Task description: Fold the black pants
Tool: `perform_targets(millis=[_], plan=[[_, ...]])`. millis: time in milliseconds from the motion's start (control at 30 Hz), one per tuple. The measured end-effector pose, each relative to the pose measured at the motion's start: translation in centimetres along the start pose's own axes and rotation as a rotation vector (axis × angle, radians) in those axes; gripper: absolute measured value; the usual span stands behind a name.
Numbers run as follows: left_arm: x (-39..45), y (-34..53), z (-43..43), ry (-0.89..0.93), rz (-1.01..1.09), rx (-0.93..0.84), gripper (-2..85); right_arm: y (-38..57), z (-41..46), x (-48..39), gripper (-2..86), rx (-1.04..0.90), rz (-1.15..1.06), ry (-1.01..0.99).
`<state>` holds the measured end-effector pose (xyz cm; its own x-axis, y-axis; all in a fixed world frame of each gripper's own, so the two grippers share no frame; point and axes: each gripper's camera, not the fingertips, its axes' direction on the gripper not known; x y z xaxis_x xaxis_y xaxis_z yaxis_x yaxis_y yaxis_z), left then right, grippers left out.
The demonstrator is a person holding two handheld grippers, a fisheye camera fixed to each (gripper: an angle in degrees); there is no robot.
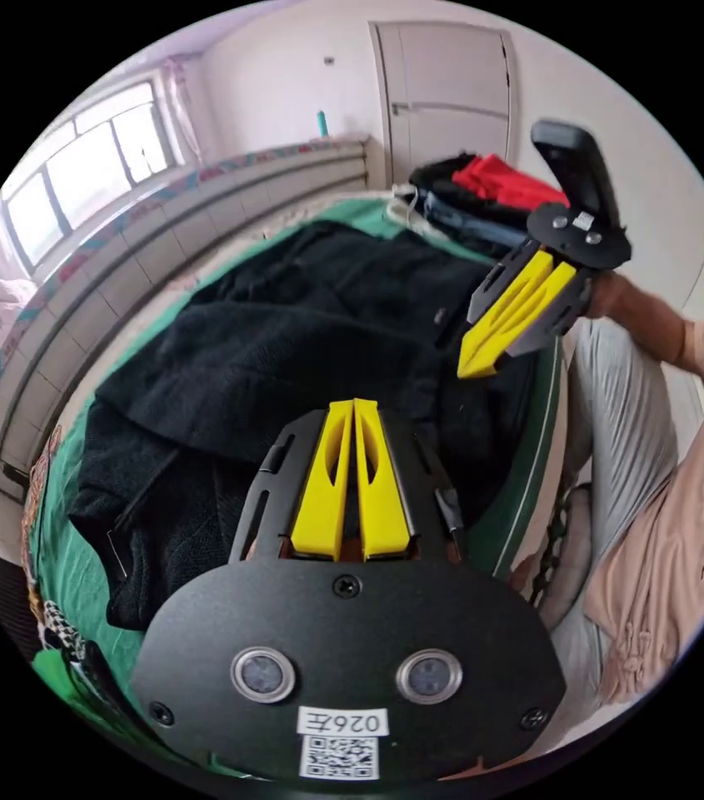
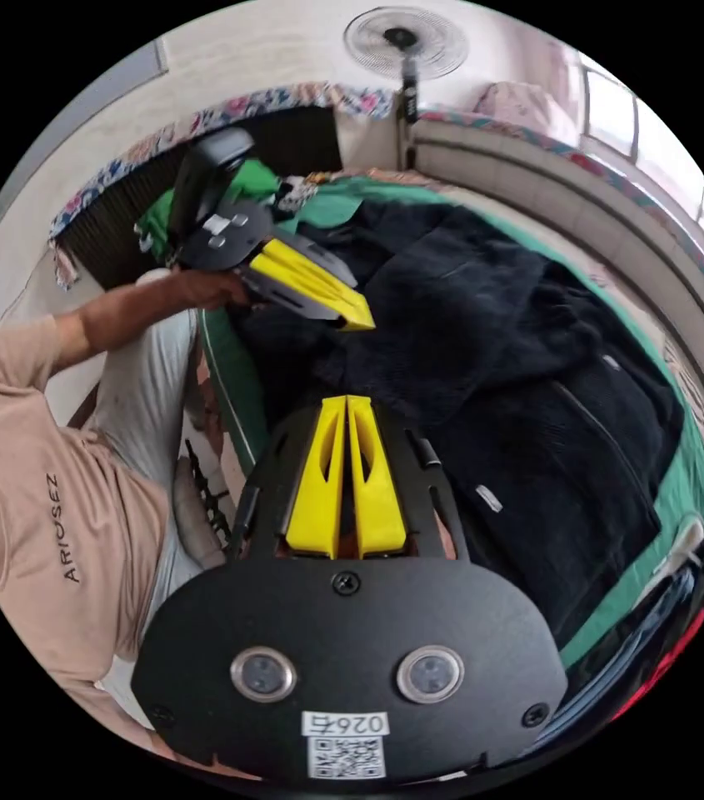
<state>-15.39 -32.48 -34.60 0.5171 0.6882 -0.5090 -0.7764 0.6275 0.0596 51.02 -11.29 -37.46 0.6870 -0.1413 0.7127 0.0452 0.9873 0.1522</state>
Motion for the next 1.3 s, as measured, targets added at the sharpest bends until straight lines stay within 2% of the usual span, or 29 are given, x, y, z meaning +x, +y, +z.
perform_targets(millis=[100, 167, 267, 367, 467, 600, 700, 767, 867, 1000, 1100, 1167, 1233, 1300], plan=[[-1.0, -1.3, -5.0, 0.044, -0.073, 0.163, -0.8, 4.6, -6.6, 4.5, -1.3, 0.193, 0.176, 0.119], [-2.0, -3.8, -6.6, 0.142, -0.135, 0.257, -0.9, 9.8, -10.8, 9.4, -1.3, 0.298, 0.394, 0.252], [-2.2, -9.6, -4.9, 0.272, -0.130, 0.235, -0.9, 16.7, -13.3, 15.8, -1.3, 0.311, 0.674, 0.334], [-1.3, -16.0, -1.5, 0.362, -0.117, 0.200, -0.8, 22.6, -13.8, 21.0, -0.9, 0.337, 0.876, 0.264], [-0.1, -22.2, 2.5, 0.436, -0.136, 0.151, -0.6, 26.7, -13.1, 24.7, 0.0, 0.368, 0.961, 0.140], [1.4, -28.2, 6.9, 0.407, -0.163, 0.052, 0.0, 28.8, -11.8, 27.8, 5.7, 0.307, 1.009, 0.105], [2.0, -31.9, 10.1, 0.280, -0.165, -0.063, 2.1, 29.5, -10.2, 29.9, 8.8, 0.269, 1.019, 0.012], [1.7, -33.8, 12.4, 0.216, -0.172, -0.140, 6.8, 29.6, -8.3, 31.4, 9.8, 0.234, 1.021, -0.086], [1.3, -35.1, 15.0, 0.236, -0.156, -0.220, 11.4, 30.0, -8.1, 32.1, 9.8, 0.241, 1.041, -0.068], [1.4, -36.1, 15.5, 0.225, -0.085, -0.224, 12.7, 30.4, -7.9, 32.6, 11.4, 0.295, 1.051, -0.147], [0.6, -37.1, 15.8, 0.274, -0.079, -0.243, 15.6, 29.9, -7.3, 33.1, 9.8, 0.288, 1.032, -0.204], [-0.3, -37.7, 16.6, 0.380, -0.100, -0.254, 20.5, 28.9, -7.1, 33.1, 3.7, 0.232, 0.994, -0.157], [-0.7, -38.2, 17.1, 0.454, -0.106, -0.266, 24.4, 28.0, -6.1, 33.1, 1.7, 0.223, 0.944, -0.249], [-0.8, -38.8, 17.5, 0.500, -0.101, -0.281, 26.7, 26.7, -6.3, 32.5, 1.1, 0.234, 0.900, -0.217]])
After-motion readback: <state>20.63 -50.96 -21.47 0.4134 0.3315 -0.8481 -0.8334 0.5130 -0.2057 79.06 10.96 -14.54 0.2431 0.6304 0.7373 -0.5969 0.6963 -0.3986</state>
